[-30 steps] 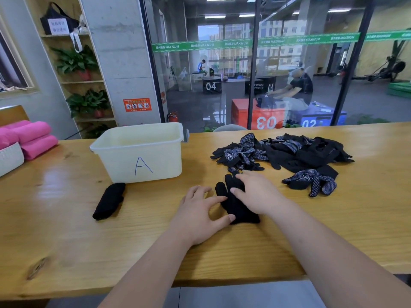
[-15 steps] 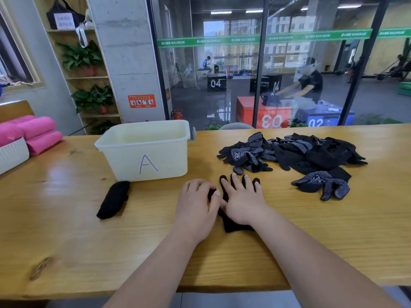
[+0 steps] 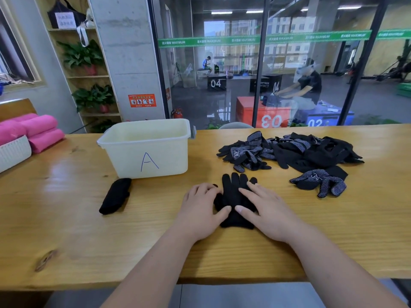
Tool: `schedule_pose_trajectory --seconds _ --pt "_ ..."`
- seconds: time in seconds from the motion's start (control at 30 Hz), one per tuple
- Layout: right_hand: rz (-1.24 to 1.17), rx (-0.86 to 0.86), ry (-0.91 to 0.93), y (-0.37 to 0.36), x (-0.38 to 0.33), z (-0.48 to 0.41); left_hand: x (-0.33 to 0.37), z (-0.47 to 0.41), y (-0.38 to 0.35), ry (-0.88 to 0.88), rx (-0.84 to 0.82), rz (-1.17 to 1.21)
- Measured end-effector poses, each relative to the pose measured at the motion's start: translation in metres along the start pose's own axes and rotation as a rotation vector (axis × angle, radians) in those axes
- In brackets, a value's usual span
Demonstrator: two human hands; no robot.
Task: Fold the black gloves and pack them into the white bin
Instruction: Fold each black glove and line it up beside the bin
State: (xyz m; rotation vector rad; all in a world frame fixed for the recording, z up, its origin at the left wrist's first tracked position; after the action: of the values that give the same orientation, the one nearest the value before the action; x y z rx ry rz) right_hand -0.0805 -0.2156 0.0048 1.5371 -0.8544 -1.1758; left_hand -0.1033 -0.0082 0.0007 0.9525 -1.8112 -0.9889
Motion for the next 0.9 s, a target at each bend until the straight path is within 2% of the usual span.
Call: schedule_pose_trajectory --seconds 0.07,0.2,0.3,0.37,0.5,0.57,0.67,0.9 --pt "-0.057 0.038 0.045 0.006 0.005 0.008 0.000 0.000 0.000 -0.006 0.010 -0.007" --pt "-0.184 0.116 0.101 0.014 0.011 0.021 -0.003 0.005 0.008 -0.010 0.133 0.049" --pt "-0.165 0.107 0.100 0.007 0.015 0.020 -0.004 0.008 0.006 0.025 0.064 0.033" --pt "-0.214 0.158 0.106 0.010 0.014 0.020 -0.003 0.008 0.007 0.022 0.085 0.041" --pt "-0.415 0.275 0.205 0.021 0.011 0.028 -0.001 0.011 0.018 -0.075 0.211 0.287" --pt "-0.398 0.221 0.249 0.020 0.006 0.029 0.001 0.013 0.019 -0.110 0.183 0.369" --pt "-0.347 0.166 0.259 0.015 0.004 0.028 0.005 0.013 0.014 -0.132 0.089 0.348" --pt "-0.255 0.250 0.217 0.013 0.009 0.023 0.007 0.012 0.014 -0.146 0.087 0.339"
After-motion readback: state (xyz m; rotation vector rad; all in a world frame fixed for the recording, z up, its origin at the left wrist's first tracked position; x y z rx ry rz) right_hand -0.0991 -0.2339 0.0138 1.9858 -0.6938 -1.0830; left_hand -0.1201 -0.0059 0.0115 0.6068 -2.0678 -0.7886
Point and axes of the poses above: each hand's wrist, its own z-axis away from the middle knuckle, its own y-axis out of the back of the hand, x = y × z, the point moved 4 cm from there along -z, towards the middle knuckle, and after that the axes turned 7 degrees about -y, right-handed, at the moved point
